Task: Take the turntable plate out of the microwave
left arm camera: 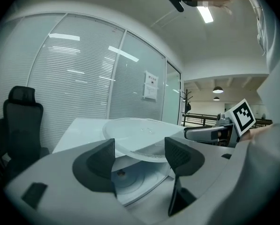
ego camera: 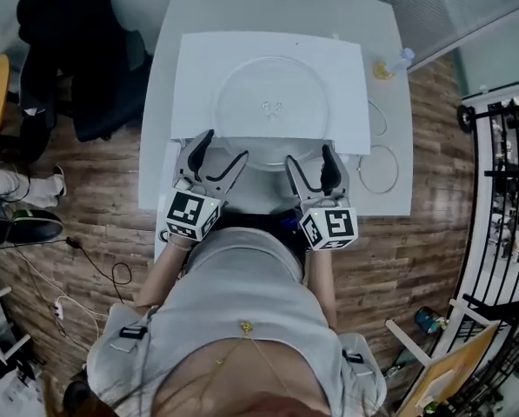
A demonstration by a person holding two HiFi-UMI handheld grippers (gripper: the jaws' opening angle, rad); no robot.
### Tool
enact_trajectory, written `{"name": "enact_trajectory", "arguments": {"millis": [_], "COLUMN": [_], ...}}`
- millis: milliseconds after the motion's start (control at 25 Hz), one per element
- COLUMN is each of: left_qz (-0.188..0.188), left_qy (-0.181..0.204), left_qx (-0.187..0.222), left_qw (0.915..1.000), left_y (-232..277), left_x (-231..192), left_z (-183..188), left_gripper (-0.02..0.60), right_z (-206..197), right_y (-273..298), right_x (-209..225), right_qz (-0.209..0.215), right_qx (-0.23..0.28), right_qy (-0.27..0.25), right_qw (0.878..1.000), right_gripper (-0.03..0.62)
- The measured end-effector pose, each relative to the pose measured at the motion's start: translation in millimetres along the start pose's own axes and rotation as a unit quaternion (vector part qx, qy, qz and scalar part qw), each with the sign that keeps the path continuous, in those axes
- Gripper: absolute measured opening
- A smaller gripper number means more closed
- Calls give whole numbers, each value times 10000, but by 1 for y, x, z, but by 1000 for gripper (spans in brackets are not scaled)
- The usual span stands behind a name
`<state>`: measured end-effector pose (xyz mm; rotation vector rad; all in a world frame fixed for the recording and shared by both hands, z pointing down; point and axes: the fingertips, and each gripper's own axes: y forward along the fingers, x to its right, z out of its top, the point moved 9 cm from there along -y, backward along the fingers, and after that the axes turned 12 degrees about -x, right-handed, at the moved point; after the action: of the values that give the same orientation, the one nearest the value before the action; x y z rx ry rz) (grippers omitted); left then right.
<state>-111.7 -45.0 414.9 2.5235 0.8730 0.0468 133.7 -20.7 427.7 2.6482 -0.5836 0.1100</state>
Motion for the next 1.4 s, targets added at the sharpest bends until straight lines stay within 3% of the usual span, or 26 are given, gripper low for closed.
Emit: {"name": "enact_trajectory", "arguments": {"millis": [240, 560, 760, 880, 1200, 1400], "left_qz": [-307, 351, 69, -53, 26, 97], "left_qy": [211, 754, 679, 688, 795, 823], "left_qx": [89, -13, -260, -417, -202, -291], "left_qw": [9993, 9965, 9973, 9967, 9966, 9961], "left_y": [-5, -11, -9, -1, -1, 6], "left_x": [6, 21, 24, 27, 28, 23], "left_z": [1, -13, -17, -21, -17, -9], "left_gripper": [331, 332, 331, 331, 331, 331], "right_z": [-4, -17, -15, -20, -14, -7], "right_y": [-10, -15, -16, -11, -12, -4], "right_x": [-13, -25, -27, -24, -21, -20], "right_qz": [-77, -231, 151, 160, 272, 196], "right_qx": [122, 60, 29, -55, 217, 242], "right_qy": [-263, -388, -528, -544, -352, -371], "right_qw": [9996, 9990, 9985, 9984, 9988, 9988], "right_gripper": [330, 330, 330, 330, 332, 331]}}
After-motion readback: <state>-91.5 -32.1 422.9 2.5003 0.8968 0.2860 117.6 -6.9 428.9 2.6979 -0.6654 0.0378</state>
